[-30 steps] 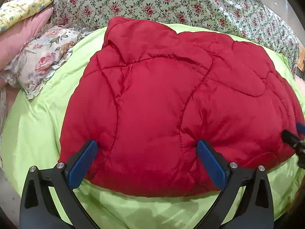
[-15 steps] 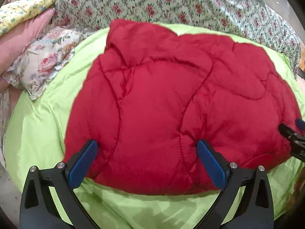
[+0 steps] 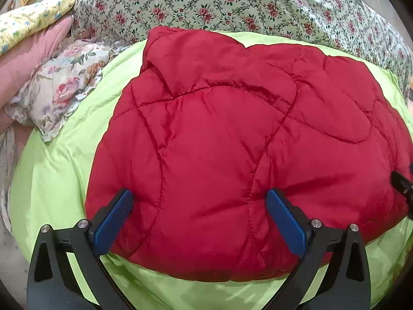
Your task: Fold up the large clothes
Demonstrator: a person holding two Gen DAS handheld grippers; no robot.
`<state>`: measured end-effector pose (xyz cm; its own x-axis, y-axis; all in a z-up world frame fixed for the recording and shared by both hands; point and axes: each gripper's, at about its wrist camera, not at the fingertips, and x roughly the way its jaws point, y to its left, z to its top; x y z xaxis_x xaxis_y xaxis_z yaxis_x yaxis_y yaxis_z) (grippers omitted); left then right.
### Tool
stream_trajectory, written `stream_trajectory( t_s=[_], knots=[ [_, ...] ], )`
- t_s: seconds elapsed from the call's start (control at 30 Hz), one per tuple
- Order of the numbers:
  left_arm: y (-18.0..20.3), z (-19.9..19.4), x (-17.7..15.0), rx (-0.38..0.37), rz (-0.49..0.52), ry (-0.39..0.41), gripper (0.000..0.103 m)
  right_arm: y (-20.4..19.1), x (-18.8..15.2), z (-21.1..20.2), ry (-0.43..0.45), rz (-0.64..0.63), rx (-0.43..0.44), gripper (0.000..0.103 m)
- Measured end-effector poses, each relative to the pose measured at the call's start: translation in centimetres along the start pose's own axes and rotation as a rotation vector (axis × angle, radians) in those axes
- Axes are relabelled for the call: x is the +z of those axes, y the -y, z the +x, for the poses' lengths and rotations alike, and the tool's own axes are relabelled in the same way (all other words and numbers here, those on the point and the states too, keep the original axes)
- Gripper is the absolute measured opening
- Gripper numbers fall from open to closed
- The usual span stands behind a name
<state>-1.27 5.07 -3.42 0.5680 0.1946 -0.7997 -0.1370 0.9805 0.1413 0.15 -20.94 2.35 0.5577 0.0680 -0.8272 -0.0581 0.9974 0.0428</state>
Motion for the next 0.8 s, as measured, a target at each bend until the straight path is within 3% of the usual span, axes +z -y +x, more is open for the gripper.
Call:
stream_trajectory(
  t_s=[0.17, 0.3, 0.47, 0.8],
  knots=[
    [0.0, 0.2, 0.2, 0.006, 0.001, -0.004, 0.103, 0.1, 0.6, -2.5, 0.057, 0.035, 0.09, 0.102],
    [0.1, 0.3, 0.3, 0.002, 0.008, -0.008, 0.103, -0.7, 0.9, -1.6, 0.013, 0.03, 0.166, 0.102],
    [0.2, 0.7, 0.8, -0.01, 0.022, -0.006, 0.103, -1.7, 1.0, 1.4, -0.025, -0.02, 0.085, 0.103],
    [0.1, 1.8, 1.4, -0.028, 0.015, -0.01, 0.103, -1.5, 1.7, 2.6, -0.013, -0.011, 0.049, 0.103]
  ],
)
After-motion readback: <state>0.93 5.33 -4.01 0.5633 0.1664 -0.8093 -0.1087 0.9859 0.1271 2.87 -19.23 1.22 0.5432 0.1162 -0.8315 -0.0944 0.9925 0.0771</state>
